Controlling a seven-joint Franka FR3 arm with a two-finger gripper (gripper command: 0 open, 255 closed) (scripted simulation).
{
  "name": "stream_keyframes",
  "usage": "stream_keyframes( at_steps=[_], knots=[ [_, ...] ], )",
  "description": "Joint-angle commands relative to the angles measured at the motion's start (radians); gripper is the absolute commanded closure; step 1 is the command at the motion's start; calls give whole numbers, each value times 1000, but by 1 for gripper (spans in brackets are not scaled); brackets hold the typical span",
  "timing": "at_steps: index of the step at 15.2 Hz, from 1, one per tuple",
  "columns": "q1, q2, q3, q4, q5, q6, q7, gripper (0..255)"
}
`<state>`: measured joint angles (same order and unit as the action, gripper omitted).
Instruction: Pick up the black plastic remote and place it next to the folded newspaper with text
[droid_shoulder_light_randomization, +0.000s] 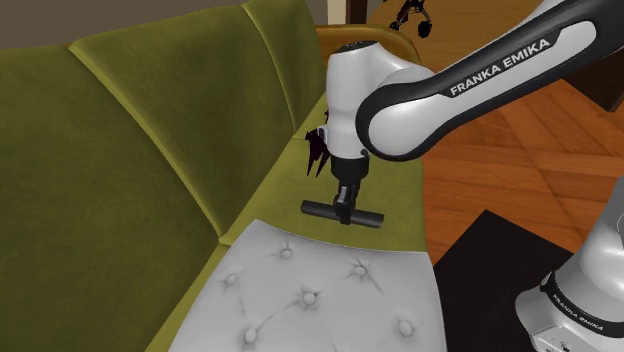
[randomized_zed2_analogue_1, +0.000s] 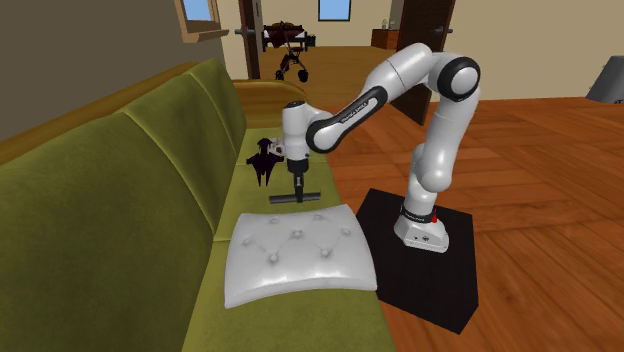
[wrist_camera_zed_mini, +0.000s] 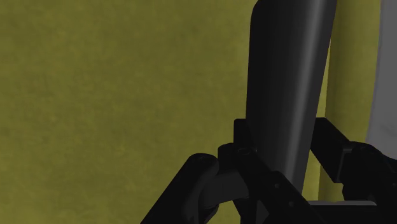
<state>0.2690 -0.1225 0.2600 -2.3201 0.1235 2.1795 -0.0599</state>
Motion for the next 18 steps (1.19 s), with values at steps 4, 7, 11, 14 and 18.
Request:
stream_keyframes(
  at_steps=[4, 7, 11, 14, 18],
  knots=[
    [-12, -28, -18, 22, 1, -52, -25, 255],
    [-47, -30, -62, 20, -9, -58, -99, 255],
    [-94, -19, -121, 33, -26, -67, -195, 255],
    [-129, 1, -164, 55, -39, -75, -265, 255],
    [-175, 39, -219, 100, -53, -88, -356, 255]
  ],
)
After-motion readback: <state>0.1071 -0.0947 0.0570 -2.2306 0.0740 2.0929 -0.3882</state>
